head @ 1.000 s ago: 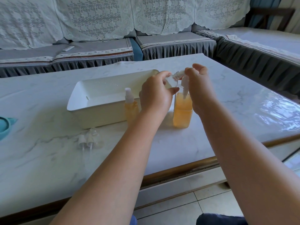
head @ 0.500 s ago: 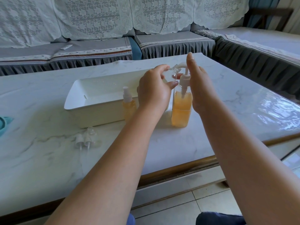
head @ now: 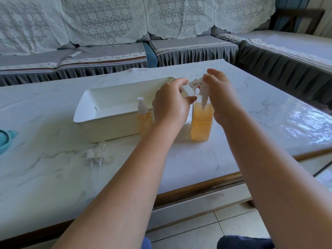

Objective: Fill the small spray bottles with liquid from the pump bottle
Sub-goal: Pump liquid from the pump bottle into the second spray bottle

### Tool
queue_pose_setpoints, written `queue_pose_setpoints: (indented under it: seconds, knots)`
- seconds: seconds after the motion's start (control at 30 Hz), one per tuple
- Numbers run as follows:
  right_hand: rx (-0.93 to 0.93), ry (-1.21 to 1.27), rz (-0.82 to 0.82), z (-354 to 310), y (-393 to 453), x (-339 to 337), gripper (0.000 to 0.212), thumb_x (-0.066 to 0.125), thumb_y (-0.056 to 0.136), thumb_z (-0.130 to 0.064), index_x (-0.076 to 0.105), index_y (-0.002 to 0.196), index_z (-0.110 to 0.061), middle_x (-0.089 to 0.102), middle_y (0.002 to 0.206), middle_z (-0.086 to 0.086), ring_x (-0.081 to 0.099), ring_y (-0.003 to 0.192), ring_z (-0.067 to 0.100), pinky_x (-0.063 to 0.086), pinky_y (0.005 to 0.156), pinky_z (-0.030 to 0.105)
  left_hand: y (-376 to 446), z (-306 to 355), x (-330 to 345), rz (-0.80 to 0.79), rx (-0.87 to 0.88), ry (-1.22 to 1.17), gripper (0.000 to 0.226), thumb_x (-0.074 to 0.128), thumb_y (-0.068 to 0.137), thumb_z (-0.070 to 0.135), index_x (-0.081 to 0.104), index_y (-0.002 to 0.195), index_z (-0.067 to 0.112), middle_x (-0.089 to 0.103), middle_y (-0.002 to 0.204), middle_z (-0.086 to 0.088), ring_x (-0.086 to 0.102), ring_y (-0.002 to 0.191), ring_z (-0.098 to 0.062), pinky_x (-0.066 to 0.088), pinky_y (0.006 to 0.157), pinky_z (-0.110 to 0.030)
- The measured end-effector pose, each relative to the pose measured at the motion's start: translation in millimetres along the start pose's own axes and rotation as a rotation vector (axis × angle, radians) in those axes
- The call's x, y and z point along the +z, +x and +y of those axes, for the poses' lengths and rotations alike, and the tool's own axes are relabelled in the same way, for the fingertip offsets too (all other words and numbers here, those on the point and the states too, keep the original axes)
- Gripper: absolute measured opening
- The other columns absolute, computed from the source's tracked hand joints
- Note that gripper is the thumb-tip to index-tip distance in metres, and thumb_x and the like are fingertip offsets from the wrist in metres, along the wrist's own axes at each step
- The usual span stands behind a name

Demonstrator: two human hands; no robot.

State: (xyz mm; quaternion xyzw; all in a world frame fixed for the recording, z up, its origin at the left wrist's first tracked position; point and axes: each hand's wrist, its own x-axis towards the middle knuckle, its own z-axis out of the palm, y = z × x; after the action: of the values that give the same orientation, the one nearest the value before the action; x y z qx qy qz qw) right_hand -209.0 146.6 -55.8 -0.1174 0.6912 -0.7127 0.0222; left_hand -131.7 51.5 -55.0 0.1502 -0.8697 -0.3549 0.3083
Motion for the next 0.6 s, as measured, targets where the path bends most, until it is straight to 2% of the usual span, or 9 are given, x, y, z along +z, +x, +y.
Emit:
queue_pose_setpoints:
  seconds: [0.07, 0.13, 0.23, 0.37, 0.5, 0.6]
  knots:
    - [0.017, 0.032, -0.012, -0.9, -0.5, -0.5, 0.038, 0.046, 0.101, -0.032, 0.05, 0.134, -0.013, 0.065, 0.084, -0.007, 0.058, 0.079, 0.011, 0.042, 0.064, 0.025, 1.3, 1.6, -1.2, 0.009, 0.003, -0.007, 0.051, 0.075, 0.081, 0.024, 0.06, 0.129, 0.025, 0.066, 0.109, 0.001, 0.058, 0.101, -0.019, 0.047, 0.086, -0.033]
    - [0.04, 0.037, -0.04, -0.1, -0.7, -0.6, 0.046, 0.046, 0.099, -0.046, 0.055, 0.127, -0.011, 0.069, 0.084, -0.004, 0.06, 0.078, 0.013, 0.042, 0.064, 0.028, 2.8, 3.2, -3.0, 0.02, 0.002, -0.025, 0.052, 0.076, 0.08, 0.026, 0.06, 0.129, 0.026, 0.066, 0.108, 0.002, 0.059, 0.099, -0.018, 0.048, 0.087, -0.033]
    - [0.017, 0.033, -0.092, 1.0, -0.7, 0.0, 0.061, 0.045, 0.093, -0.061, 0.06, 0.123, -0.009, 0.072, 0.086, -0.001, 0.06, 0.069, 0.015, 0.04, 0.053, 0.027, 3.0, 3.8, -4.0, 0.025, 0.009, -0.033, 0.052, 0.077, 0.079, 0.027, 0.06, 0.128, 0.026, 0.066, 0.107, 0.001, 0.059, 0.1, -0.019, 0.048, 0.088, -0.034]
    - [0.018, 0.035, -0.078, 0.0, -1.7, -0.3, 0.058, 0.044, 0.095, -0.06, 0.062, 0.12, -0.011, 0.071, 0.083, -0.002, 0.06, 0.064, 0.012, 0.038, 0.049, 0.025, 3.7, 3.5, -3.4, 0.025, 0.016, -0.023, 0.052, 0.076, 0.079, 0.027, 0.059, 0.129, 0.027, 0.066, 0.107, 0.002, 0.059, 0.1, -0.019, 0.048, 0.087, -0.033]
    - [0.03, 0.035, -0.037, -2.6, 0.8, 0.3, 0.05, 0.051, 0.096, -0.048, 0.055, 0.128, -0.01, 0.07, 0.087, -0.003, 0.06, 0.077, 0.013, 0.042, 0.062, 0.027, 4.4, 2.9, -3.2, 0.03, 0.016, -0.019, 0.052, 0.076, 0.08, 0.026, 0.059, 0.129, 0.027, 0.066, 0.107, 0.001, 0.059, 0.099, -0.019, 0.048, 0.086, -0.033]
    - [0.033, -0.006, -0.034, -3.3, 5.0, -0.6, 0.072, 0.058, 0.082, -0.046, 0.044, 0.141, -0.009, 0.067, 0.107, 0.005, 0.06, 0.085, 0.014, 0.044, 0.071, 0.029, 3.4, 1.1, -1.2, 0.024, 0.013, 0.002, 0.051, 0.076, 0.08, 0.024, 0.061, 0.128, 0.026, 0.067, 0.109, 0.0, 0.06, 0.102, -0.021, 0.048, 0.088, -0.035]
